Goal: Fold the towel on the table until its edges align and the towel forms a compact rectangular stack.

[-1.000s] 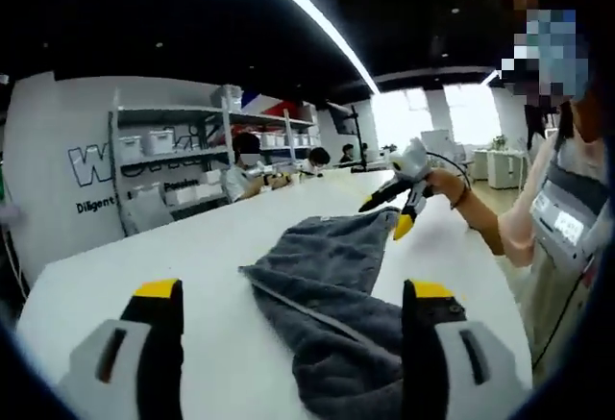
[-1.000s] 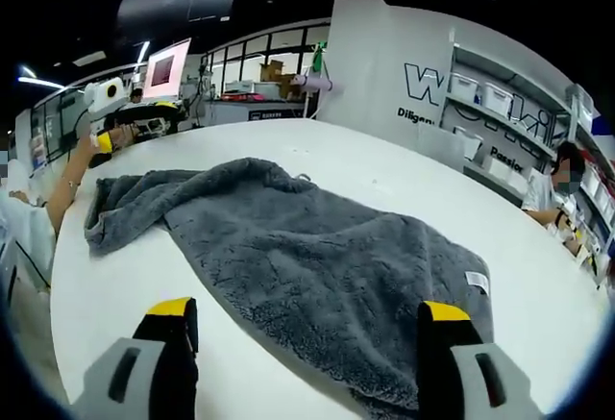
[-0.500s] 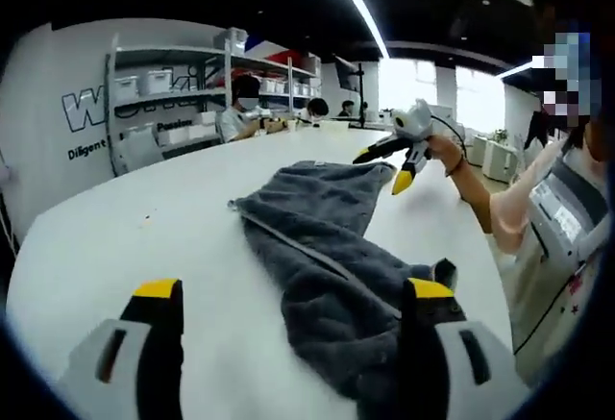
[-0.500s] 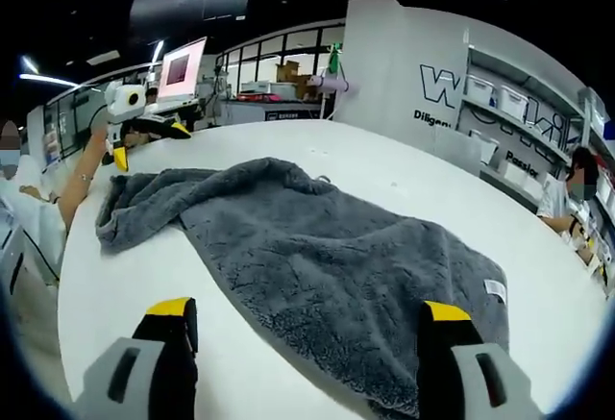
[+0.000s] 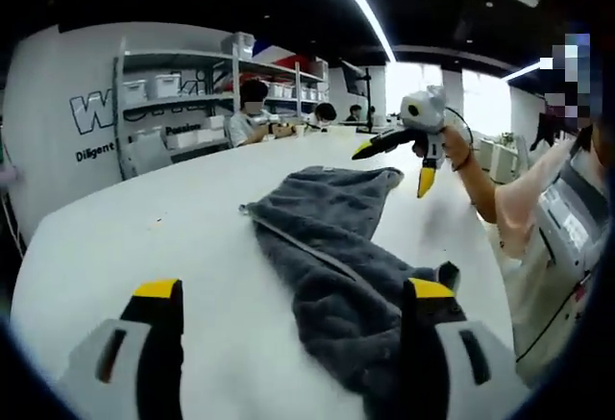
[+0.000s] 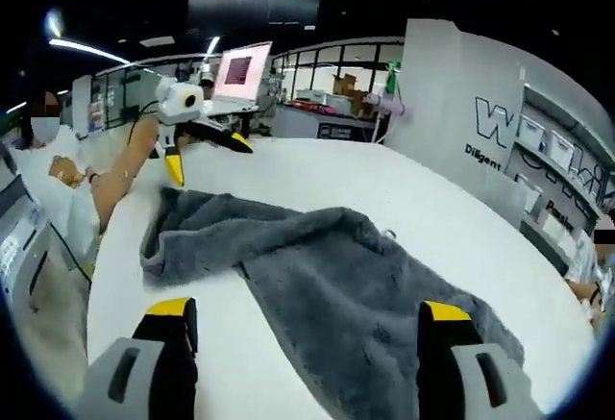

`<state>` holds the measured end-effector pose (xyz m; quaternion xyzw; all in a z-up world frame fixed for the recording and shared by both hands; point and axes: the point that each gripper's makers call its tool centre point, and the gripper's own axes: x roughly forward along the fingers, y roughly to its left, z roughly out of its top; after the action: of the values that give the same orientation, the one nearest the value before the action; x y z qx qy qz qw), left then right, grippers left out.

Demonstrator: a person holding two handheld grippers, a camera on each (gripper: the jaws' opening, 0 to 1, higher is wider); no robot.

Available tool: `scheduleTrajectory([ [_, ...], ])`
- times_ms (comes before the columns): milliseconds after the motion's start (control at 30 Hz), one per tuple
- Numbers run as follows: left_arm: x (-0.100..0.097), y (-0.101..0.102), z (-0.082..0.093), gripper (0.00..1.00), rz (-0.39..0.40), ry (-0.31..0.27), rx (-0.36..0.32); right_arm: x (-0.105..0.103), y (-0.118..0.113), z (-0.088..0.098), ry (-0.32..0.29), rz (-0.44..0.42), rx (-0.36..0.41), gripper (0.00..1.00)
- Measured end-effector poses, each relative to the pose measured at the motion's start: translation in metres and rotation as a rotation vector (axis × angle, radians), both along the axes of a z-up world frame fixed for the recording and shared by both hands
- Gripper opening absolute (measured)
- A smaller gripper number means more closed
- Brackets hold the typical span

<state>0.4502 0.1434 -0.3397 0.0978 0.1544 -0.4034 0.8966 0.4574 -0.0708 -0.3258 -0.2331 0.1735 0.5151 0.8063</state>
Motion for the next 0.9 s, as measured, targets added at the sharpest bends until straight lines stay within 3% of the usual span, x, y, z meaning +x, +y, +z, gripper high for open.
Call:
scheduleTrajectory([
  [200,0.0,0.004,0.001,0.99,0.005,-0.002,0.006,-0.016,0.062,0.009,-0.071,0.168,-0.047,0.92],
  [533,0.001,0.007,0.001,0.99,0.012,-0.002,0.007,-0.049,0.136,-0.034,-0.078,0.426,-0.187,0.73],
  [800,0.001,0.007,-0.001,0.99,0.013,0.003,0.014,-0.062,0.15,-0.081,-0.008,0.524,-0.33,0.47],
  [900,0.001,0.008,0.0,0.99,0.012,0.0,0.013,-0.063,0.147,-0.082,0.02,0.516,-0.325,0.4],
])
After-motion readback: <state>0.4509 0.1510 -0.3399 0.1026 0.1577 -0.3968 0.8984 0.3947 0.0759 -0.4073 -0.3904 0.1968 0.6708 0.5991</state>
